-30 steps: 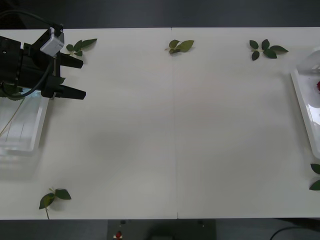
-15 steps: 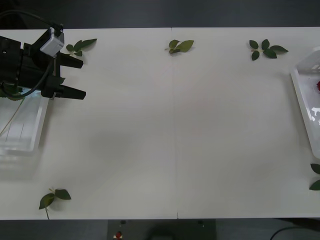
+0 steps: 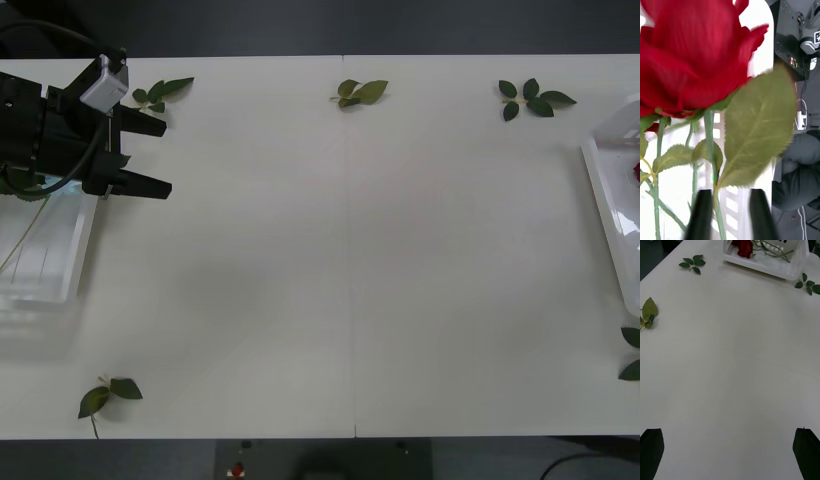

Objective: Put the red flowers into the right box and the blue flowers into the left box

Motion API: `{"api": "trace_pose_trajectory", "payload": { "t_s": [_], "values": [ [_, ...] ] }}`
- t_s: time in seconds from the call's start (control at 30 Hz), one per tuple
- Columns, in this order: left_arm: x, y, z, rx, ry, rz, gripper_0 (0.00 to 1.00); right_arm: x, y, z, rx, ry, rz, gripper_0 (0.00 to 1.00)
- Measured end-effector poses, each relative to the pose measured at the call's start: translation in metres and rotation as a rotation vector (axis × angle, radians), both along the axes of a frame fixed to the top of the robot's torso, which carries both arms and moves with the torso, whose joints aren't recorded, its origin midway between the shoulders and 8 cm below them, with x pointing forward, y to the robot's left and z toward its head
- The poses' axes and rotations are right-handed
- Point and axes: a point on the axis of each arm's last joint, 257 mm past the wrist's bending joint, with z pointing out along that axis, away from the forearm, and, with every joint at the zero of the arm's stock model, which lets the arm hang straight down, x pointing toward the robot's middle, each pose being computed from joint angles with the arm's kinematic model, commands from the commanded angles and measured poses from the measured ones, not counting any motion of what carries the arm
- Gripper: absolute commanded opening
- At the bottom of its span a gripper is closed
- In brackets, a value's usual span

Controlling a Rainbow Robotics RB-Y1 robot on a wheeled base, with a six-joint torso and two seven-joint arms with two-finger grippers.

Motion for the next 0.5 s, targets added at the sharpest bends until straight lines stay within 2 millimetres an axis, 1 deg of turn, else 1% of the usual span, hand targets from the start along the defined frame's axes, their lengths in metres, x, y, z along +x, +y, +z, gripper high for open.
{"api": "trace_pose_trajectory", "payload": {
  "t_s": [0.03,0.1,0.2,0.37,0.43,0.5],
  "values": [
    [0.0,0.0,0.0,0.0,0.0,0.0,1.0,-0.001,-0.002,0.0,0.0,0.0,-0.003,0.68],
    [0.0,0.0,0.0,0.0,0.0,0.0,1.0,-0.003,-0.006,0.0,-0.011,0.004,-0.01,0.8],
    [0.0,0.0,0.0,0.0,0.0,0.0,1.0,-0.005,-0.01,0.002,-0.031,0.01,-0.013,0.89],
    [0.0,0.0,0.0,0.0,0.0,0.0,1.0,-0.005,-0.01,0.001,-0.022,0.009,-0.015,0.99],
    [0.0,0.0,0.0,0.0,0.0,0.0,1.0,-0.005,-0.005,-0.004,0.014,0.002,-0.017,1.0],
    [0.0,0.0,0.0,0.0,0.0,0.0,1.0,-0.003,0.005,-0.011,0.08,-0.012,-0.019,1.0]
  ]
}}
